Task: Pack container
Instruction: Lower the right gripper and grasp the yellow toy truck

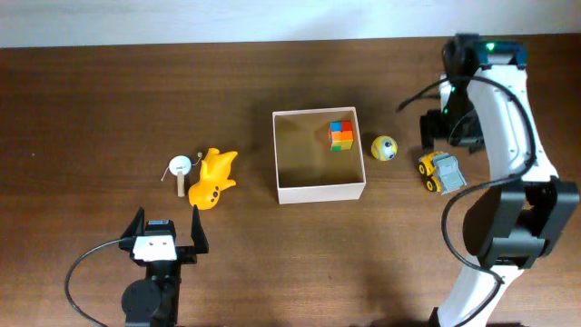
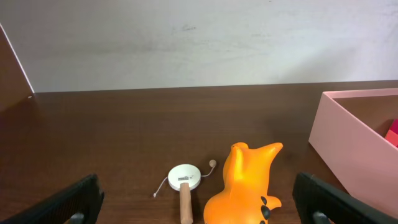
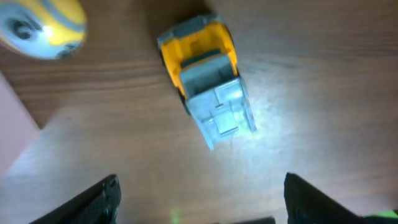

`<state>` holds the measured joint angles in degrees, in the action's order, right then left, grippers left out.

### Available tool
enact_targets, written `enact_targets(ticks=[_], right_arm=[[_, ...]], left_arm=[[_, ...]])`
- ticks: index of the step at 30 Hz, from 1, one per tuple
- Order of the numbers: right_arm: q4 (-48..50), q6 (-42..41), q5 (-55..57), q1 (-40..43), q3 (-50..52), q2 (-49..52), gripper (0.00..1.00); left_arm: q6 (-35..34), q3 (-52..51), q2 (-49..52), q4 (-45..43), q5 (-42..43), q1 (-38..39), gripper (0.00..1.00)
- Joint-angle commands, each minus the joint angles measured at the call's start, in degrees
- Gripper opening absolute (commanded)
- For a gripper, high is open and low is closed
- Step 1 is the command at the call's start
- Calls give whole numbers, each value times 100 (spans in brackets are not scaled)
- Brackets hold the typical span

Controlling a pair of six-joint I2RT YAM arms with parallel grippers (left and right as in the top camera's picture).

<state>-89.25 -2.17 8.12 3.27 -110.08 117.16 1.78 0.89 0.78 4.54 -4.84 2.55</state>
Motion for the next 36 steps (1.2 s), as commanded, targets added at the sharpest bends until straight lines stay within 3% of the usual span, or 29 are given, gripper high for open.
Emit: enact_targets(ticks=[1, 10, 21, 29, 36], right_arm=[[380, 317, -42, 24, 643, -109, 79], [1377, 929, -197, 205, 1622, -109, 82], [1766, 1178, -389, 841, 1694, -79, 82], [2037, 1832, -933, 822, 1694, 83, 82], [2221, 1827, -966, 824, 1834, 184, 82]], left_arm=[[87, -33, -42, -2, 61, 2, 99], [87, -33, -42, -2, 59, 2, 99], [87, -33, -42, -2, 59, 2, 99], [87, -33, -42, 0, 59, 2, 99], [87, -33, -42, 0, 59, 2, 99]])
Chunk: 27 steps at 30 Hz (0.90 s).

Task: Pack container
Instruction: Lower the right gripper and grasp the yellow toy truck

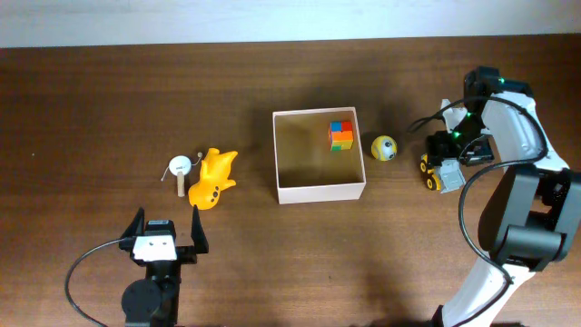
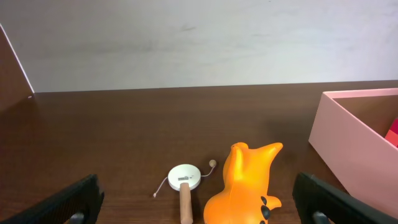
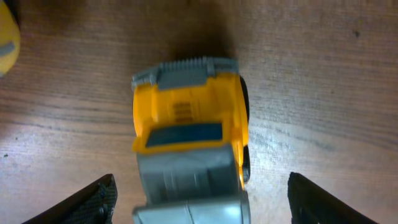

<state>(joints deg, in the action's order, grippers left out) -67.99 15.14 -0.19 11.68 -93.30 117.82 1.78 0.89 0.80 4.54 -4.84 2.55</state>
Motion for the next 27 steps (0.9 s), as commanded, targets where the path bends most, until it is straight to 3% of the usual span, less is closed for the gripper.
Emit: enact_targets(ticks=[1, 12, 21, 27], right_arm=[[162, 98, -138, -20, 219, 118, 81], [699, 219, -225, -17, 769, 118, 80], [852, 179, -264, -2, 793, 118, 55], [872, 177, -313, -2, 791, 118, 51]], left_arm=[[87, -33, -44, 0, 59, 2, 99], [87, -33, -44, -2, 59, 2, 99], [87, -33, -44, -2, 59, 2, 99], [87, -33, -44, 0, 59, 2, 99]])
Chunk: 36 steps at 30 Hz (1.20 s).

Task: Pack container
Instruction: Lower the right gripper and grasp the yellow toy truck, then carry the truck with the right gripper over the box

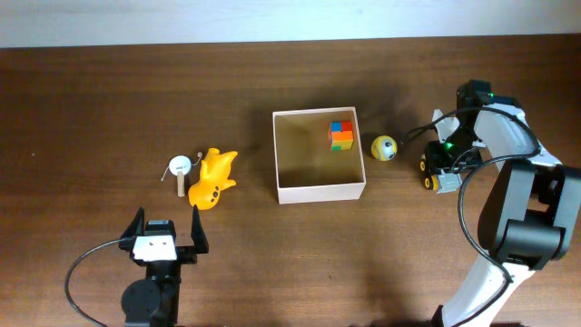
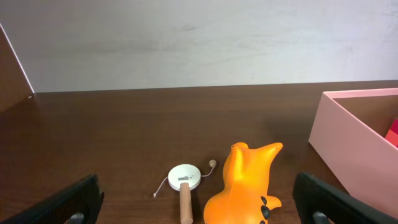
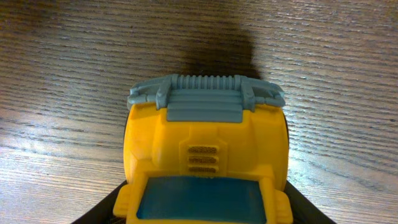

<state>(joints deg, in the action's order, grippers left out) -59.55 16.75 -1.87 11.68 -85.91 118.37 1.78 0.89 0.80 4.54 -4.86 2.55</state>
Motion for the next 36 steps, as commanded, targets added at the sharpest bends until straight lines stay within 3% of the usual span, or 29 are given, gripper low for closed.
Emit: enact_targets(ticks=[1, 18, 28, 36], right_arm=[[31, 13, -173, -2, 52, 63, 51], [-249, 17, -1655, -2, -669, 61, 50], [-1327, 138, -2009, -2, -1915, 61, 47], [-2406, 804, -3738, -13, -3121, 61, 41]], left_arm=[[87, -33, -44, -2, 61, 2, 99], [87, -33, -44, 0, 61, 2, 99], [87, -33, -44, -2, 61, 2, 99], [87, -33, -44, -2, 61, 2, 99]])
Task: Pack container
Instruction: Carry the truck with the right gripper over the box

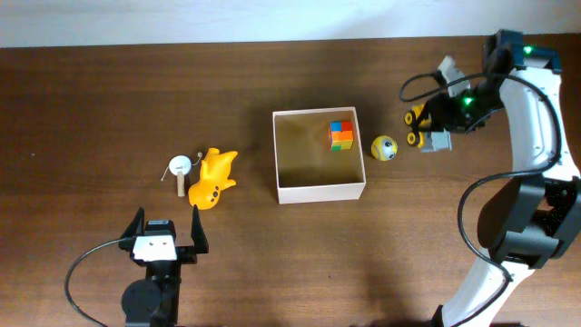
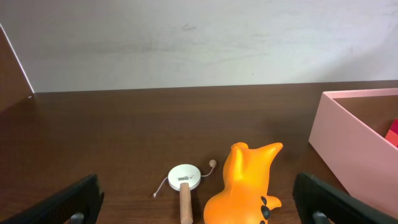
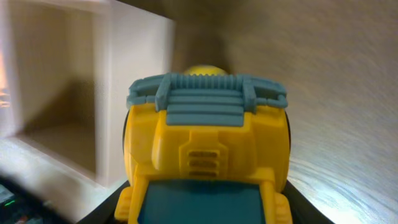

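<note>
The open white box [image 1: 320,190] stands mid-table with a coloured cube [image 1: 341,134] in its far right corner. My right gripper [image 1: 439,124] is shut on the yellow and grey toy truck [image 1: 425,127], held in the air right of the box; the truck [image 3: 207,155] fills the right wrist view, nose toward the box wall [image 3: 134,99]. A yellow ball [image 1: 384,147] lies beside the box, under the truck. The orange animal figure [image 2: 245,180] and the small white drum toy [image 2: 183,180] lie in front of my open left gripper [image 2: 199,214].
The orange figure [image 1: 213,178] and drum toy [image 1: 180,169] lie left of the box. The left arm base [image 1: 152,272] sits at the near edge. A pale wall [image 2: 186,37] bounds the table's far side.
My right gripper, then down on the table around the truck at the right, now holds the truck lifted and further back-left, close to the box and above the yellow ball. Left arm unchanged.
First my right gripper hung open above the truck lying right of the ball. It was then lower over the truck, then low around it on the table. Now the truck is off the table in the gripper, near the box's right wall. The left arm never moved.
</note>
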`<state>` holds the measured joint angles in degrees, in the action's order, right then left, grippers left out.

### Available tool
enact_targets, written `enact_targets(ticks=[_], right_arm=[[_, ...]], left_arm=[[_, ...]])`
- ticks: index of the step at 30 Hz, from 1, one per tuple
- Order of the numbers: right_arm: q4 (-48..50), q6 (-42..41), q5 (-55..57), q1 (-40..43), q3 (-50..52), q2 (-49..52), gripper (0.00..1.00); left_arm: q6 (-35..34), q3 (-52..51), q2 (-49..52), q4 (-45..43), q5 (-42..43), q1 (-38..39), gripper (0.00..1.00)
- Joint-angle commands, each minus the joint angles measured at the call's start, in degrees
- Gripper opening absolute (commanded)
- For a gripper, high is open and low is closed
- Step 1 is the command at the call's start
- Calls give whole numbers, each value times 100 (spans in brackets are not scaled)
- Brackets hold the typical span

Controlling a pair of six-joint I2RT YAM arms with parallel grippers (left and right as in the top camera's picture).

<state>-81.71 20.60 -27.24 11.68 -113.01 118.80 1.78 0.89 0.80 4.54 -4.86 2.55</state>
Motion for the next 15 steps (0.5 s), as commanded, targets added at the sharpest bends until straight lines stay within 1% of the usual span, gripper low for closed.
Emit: enact_targets(ticks=[1, 5, 8, 9, 13, 15], right_arm=[[-286, 555, -1519, -26, -483, 17, 41], [-511, 935, -2522, -160, -586, 11, 40], [-511, 944, -2951, -372, -584, 11, 40], [-479, 944, -3126, -605, -584, 11, 40], [-321, 940, -3145, -1237, -584, 13, 41], [-90, 879, -3010, -1644, -584, 13, 41]], left_arm=[[87, -33, -44, -2, 61, 2, 99], [87, -33, -44, -2, 61, 2, 99], [87, -33, -44, -2, 61, 2, 99], [87, -33, -44, -2, 61, 2, 99], [87, -33, -44, -2, 61, 2, 99], [90, -33, -44, -2, 61, 2, 99]])
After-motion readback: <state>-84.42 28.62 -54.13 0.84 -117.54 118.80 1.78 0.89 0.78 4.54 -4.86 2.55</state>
